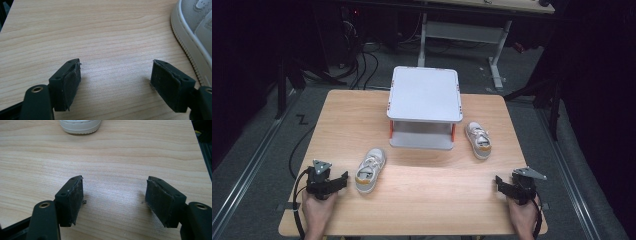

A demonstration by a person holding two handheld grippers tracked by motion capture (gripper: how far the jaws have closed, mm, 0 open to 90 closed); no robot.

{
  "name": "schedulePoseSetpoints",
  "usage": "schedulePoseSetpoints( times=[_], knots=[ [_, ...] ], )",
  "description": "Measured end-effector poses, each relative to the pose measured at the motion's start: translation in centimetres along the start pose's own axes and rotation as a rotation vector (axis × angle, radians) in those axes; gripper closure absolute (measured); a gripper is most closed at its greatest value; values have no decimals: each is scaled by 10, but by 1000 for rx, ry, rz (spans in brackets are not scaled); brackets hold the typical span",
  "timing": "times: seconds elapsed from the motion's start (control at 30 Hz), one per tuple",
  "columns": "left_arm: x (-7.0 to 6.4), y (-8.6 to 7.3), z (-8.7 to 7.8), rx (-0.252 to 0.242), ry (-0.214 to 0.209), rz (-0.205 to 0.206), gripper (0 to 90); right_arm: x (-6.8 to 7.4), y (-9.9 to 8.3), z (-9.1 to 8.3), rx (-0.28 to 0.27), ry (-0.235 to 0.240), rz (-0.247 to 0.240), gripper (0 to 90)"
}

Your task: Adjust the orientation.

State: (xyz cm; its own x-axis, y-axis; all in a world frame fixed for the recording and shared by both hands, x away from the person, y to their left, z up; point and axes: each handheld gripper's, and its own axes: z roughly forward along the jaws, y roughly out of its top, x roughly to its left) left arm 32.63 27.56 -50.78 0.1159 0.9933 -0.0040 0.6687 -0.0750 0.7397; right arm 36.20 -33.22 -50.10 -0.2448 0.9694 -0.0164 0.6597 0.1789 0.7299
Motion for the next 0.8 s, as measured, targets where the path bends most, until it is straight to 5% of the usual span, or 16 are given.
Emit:
schedulePoseSetpoints(
  times=[0.8],
  knots=[
    [-3,2,2,4,-20,23,225,1,0,0,2,-1,0,297]
  ],
)
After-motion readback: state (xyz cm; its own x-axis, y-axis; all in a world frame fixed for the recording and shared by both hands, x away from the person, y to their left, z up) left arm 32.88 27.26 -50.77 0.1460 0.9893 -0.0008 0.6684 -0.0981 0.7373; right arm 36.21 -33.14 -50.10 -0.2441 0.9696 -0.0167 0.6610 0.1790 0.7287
